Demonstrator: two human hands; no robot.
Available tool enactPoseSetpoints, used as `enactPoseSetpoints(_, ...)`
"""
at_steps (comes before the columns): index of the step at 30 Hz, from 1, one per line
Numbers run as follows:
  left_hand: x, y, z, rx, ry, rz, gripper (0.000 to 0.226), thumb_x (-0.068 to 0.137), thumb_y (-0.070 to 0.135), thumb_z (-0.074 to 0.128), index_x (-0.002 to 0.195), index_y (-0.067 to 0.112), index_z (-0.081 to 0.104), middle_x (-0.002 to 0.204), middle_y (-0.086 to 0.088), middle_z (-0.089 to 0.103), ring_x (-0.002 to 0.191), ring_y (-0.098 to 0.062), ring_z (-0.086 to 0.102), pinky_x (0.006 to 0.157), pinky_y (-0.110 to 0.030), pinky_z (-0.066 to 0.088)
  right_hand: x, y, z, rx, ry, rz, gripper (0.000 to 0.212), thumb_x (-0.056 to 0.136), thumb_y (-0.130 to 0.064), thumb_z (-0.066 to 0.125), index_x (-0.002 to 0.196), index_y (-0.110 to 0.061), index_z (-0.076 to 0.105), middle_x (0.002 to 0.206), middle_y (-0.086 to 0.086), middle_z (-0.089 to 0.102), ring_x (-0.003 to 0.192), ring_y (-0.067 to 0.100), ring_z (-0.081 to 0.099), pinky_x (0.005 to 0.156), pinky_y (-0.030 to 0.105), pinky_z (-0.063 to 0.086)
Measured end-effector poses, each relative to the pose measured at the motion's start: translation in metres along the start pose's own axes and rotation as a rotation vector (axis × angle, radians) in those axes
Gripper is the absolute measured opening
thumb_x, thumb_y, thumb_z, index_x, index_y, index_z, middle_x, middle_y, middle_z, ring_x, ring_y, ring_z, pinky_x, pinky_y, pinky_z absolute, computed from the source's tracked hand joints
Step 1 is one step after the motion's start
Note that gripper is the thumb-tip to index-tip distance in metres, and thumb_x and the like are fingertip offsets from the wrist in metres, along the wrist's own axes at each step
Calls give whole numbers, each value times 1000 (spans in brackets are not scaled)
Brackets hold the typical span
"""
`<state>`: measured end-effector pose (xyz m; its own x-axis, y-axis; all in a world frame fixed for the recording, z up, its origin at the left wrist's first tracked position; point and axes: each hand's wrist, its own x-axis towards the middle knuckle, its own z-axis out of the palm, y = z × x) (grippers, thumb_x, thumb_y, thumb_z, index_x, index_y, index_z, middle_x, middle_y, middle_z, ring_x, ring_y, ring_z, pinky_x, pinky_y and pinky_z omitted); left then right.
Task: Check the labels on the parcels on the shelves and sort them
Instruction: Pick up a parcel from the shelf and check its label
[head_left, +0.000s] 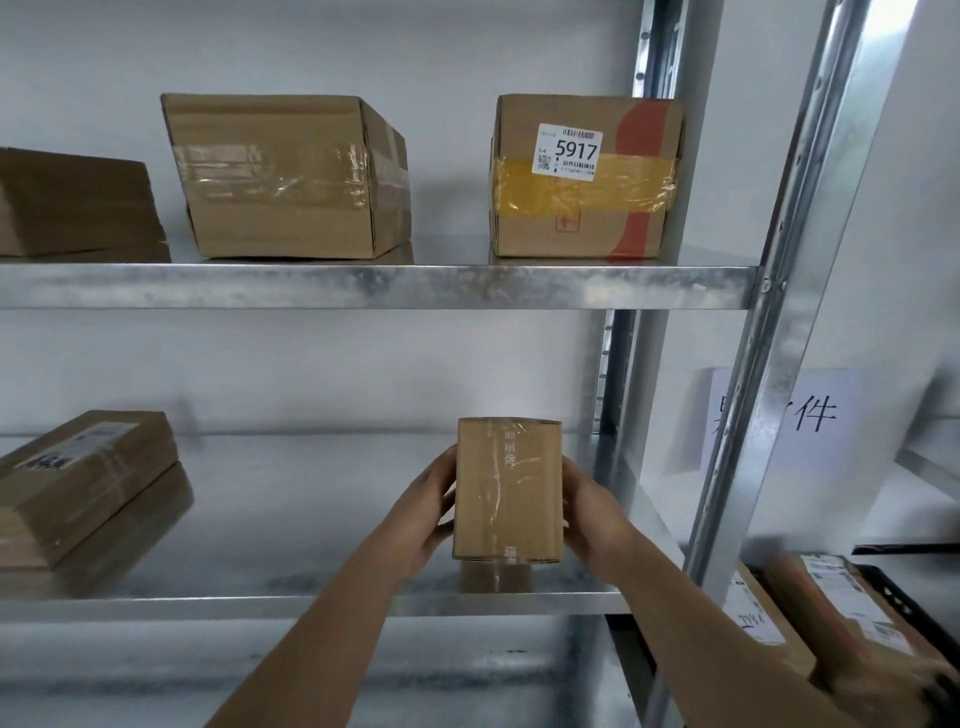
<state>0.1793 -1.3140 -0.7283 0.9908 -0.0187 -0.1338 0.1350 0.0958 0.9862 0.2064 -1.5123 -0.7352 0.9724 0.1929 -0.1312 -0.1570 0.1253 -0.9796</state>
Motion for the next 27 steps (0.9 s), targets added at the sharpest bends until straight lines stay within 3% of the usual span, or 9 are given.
enactPoseSetpoints(9,-4,6,6,-35,50,-52,39,102,52,48,113,27,76,107,1,78,115,-17,66,107,-40,50,2,2,0,-4,11,9,35,106,-45,44,133,-36,64,117,-4,75,118,23,68,107,51,50)
enactPoseSetpoints(14,-1,3,4,-47,54,-44,39,102,52,47,107,26,76,93,6,77,108,-17,66,97,-35,52,1,3,1,-5,0,3,35,106,-46,45,133,-36,64,117,-4,75,120,23,66,109,52,48)
enactPoseSetpoints(19,-3,4,4,-44,68,-48,42,103,55,45,113,28,75,102,3,79,113,-18,67,92,-33,54,4,6,3,-21,4,8,41,103,-53,46,139,-38,58,129,-2,70,125,24,63,111,54,45)
enactPoseSetpoints(24,-6,3,6,-23,42,-27,44,103,56,42,110,28,75,100,4,79,108,-19,69,98,-37,53,-3,10,8,-71,-41,1,63,84,-76,53,141,-49,51,138,-5,62,131,24,57,112,56,43)
enactPoseSetpoints(27,-6,6,4,25,45,-16,51,104,61,35,119,29,72,109,1,78,111,-21,70,105,-42,51,-3,10,9,-73,-4,-18,43,100,-56,47,138,-38,46,126,0,66,117,21,65,106,50,51)
